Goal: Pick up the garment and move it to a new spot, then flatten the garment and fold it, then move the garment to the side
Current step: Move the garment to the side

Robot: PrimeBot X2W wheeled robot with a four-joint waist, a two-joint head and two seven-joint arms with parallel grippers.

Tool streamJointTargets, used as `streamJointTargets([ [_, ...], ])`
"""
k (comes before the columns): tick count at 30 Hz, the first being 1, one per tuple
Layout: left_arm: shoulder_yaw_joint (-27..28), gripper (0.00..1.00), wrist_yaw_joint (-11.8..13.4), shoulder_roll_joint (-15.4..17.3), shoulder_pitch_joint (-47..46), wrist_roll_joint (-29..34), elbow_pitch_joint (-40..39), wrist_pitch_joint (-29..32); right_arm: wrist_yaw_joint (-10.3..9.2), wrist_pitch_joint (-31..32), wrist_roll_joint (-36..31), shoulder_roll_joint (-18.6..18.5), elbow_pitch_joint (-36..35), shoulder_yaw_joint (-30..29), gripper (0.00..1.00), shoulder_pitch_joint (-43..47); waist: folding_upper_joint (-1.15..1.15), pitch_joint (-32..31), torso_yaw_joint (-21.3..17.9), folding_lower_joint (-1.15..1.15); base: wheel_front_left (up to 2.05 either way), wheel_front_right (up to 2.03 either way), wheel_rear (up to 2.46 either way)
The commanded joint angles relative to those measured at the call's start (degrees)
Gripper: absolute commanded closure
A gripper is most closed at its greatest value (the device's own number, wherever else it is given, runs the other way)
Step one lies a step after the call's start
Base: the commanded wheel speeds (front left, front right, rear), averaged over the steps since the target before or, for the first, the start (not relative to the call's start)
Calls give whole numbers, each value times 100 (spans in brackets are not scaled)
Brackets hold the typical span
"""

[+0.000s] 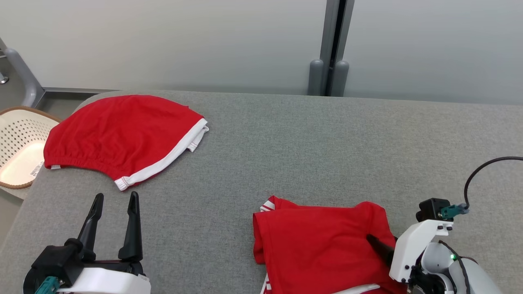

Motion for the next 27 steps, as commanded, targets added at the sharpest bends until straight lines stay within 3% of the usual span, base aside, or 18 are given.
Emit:
streamJointTargets([
  [1,1,0,-4,0,-72,23,11,-33,0,119,19,-16,83,-13,0,-20,0,20,55,0,0,0,0],
  [4,-2,0,-10,6,-74,5,39,-34,-1,340,65,36,203,-27,0,40,0,19,97,0,0,0,0],
  [9,7,0,5,35,-96,-8,33,-38,-1,113,193,87,68,-10,0,69,0,13,75,0,0,0,0],
  [10,1,0,-39,8,-107,-75,11,-25,-1,36,231,92,20,16,43,60,0,12,54,0,0,0,0],
  [12,-34,0,-60,55,-132,-46,-15,16,-1,-139,291,54,-65,77,85,10,0,9,-7,0,0,0,0],
  [14,-61,0,-102,21,-155,-110,-56,36,-1,-257,381,-3,-107,145,100,-44,0,-10,-89,0,0,0,0],
  [21,-212,0,-149,-11,-213,-82,-98,78,-1,-590,654,-222,-231,433,100,-322,0,-36,-597,0,0,0,0],
  [27,-366,0,-238,-48,-335,-43,-63,65,-1,-916,863,-538,-464,618,100,-652,0,33,-1393,0,0,0,0],
])
